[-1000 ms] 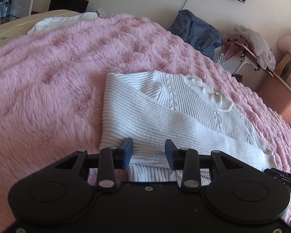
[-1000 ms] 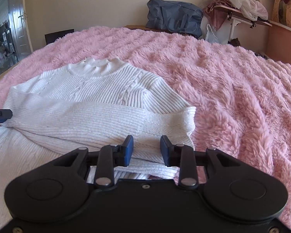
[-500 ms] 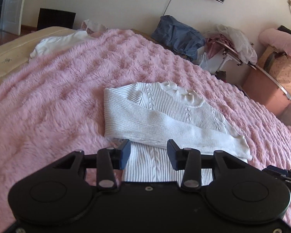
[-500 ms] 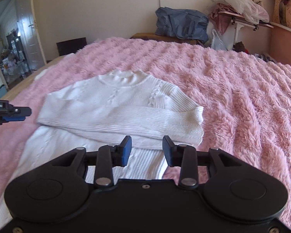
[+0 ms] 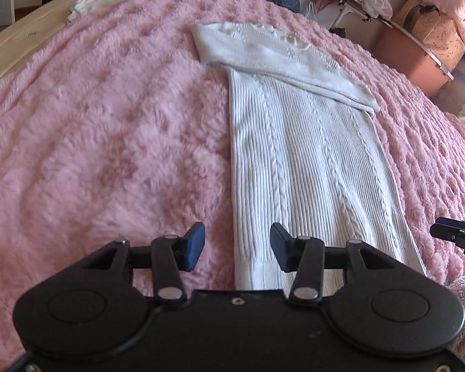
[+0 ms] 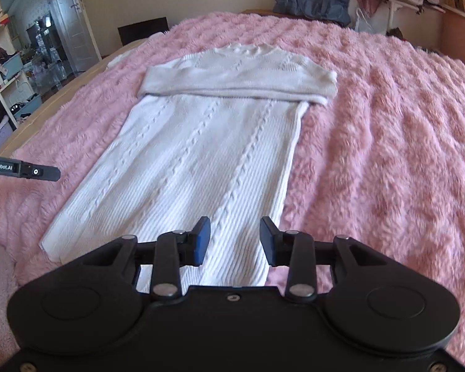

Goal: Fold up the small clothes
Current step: 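Move both grippers to the scalloped hem and close on it, then lift the hem with both grippers and fold it toward the collar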

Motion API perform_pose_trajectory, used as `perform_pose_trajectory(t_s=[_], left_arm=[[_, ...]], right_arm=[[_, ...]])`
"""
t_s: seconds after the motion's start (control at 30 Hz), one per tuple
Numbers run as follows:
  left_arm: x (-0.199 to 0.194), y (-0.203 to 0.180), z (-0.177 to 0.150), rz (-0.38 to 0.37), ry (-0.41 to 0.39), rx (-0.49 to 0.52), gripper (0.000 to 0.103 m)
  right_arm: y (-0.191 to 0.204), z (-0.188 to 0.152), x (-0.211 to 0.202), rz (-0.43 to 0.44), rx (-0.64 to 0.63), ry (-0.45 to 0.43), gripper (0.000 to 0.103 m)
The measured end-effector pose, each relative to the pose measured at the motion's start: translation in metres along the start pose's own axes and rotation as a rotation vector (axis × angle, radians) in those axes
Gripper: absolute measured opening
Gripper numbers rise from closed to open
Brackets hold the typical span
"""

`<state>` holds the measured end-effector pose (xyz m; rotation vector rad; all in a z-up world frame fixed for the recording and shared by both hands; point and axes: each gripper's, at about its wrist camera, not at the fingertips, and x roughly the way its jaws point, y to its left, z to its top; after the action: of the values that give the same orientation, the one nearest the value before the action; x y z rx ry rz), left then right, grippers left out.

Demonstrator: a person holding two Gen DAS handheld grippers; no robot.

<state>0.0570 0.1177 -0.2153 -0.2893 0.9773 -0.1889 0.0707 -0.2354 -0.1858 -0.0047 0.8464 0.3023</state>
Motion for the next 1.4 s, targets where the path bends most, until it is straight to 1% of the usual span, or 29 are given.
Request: perform_pose_trajectory(t_s=[0.1, 0.23, 0.3, 0.47, 0.57, 0.7, 0.73, 0.77, 0.87, 0.9, 0.93, 0.97, 1.0, 1.07, 1.13, 1.23, 1.4], left_arm=[[-0.003, 0.003, -0.013, -0.032, 0.026, -0.023, 0.048], [-0.003, -0.003, -0.024, -0.018, 0.049, 0.017, 0.048], [0.0, -0.004, -0.027, -0.02, 0.065, 0.015, 0.048], [0.006, -0.006, -0.033, -0.045, 0.099, 0.003, 0.047], [0.01, -0.008, -0.033, -0.051, 0.107, 0.001, 0.047], [0.017, -0.009, -0.032, -0.068, 0.138, 0.0, 0.045], [0.018, -0.009, -0.032, -0.076, 0.148, 0.002, 0.042], [0.019, -0.009, -0.032, -0.081, 0.154, 0.004, 0.042], [0.022, -0.011, -0.032, -0.083, 0.161, 0.011, 0.041], [0.022, -0.012, -0.032, -0.08, 0.16, 0.012, 0.041], [0.024, -0.013, -0.032, -0.079, 0.162, 0.015, 0.04], [0.024, -0.014, -0.031, -0.08, 0.162, 0.018, 0.04], [0.024, -0.015, -0.031, -0.081, 0.165, 0.022, 0.038], [0.026, -0.019, -0.031, -0.071, 0.173, 0.033, 0.028], [0.03, -0.021, -0.03, -0.061, 0.18, 0.031, 0.008], [0.03, -0.019, -0.029, -0.072, 0.184, 0.007, 0.005], [0.022, -0.018, -0.025, -0.095, 0.171, 0.011, 0.003]], right_arm=[[-0.001, -0.015, -0.003, -0.011, 0.017, 0.029, 0.036], [-0.002, -0.032, -0.002, -0.013, 0.044, 0.076, 0.036], [-0.003, -0.039, -0.002, -0.015, 0.059, 0.087, 0.036], [-0.002, -0.043, 0.005, -0.037, 0.09, 0.121, 0.036], [-0.003, -0.044, 0.009, -0.027, 0.101, 0.139, 0.036], [-0.002, -0.046, 0.012, -0.027, 0.111, 0.164, 0.036], [-0.002, -0.046, 0.013, -0.026, 0.113, 0.169, 0.036], [-0.002, -0.046, 0.014, -0.024, 0.115, 0.172, 0.036], [-0.001, -0.045, 0.017, -0.01, 0.114, 0.18, 0.034], [-0.001, -0.045, 0.017, -0.006, 0.114, 0.183, 0.031], [0.0, -0.045, 0.019, -0.001, 0.114, 0.188, 0.026], [0.001, -0.045, 0.02, 0.003, 0.114, 0.194, 0.024], [0.001, -0.046, 0.02, 0.004, 0.115, 0.196, 0.02], [0.001, -0.046, 0.021, 0.011, 0.118, 0.2, 0.016], [0.0, -0.046, 0.021, 0.011, 0.126, 0.199, 0.011], [-0.002, -0.046, 0.019, 0.022, 0.142, 0.195, 0.01], [-0.004, -0.044, 0.012, 0.045, 0.167, 0.18, 0.01]])
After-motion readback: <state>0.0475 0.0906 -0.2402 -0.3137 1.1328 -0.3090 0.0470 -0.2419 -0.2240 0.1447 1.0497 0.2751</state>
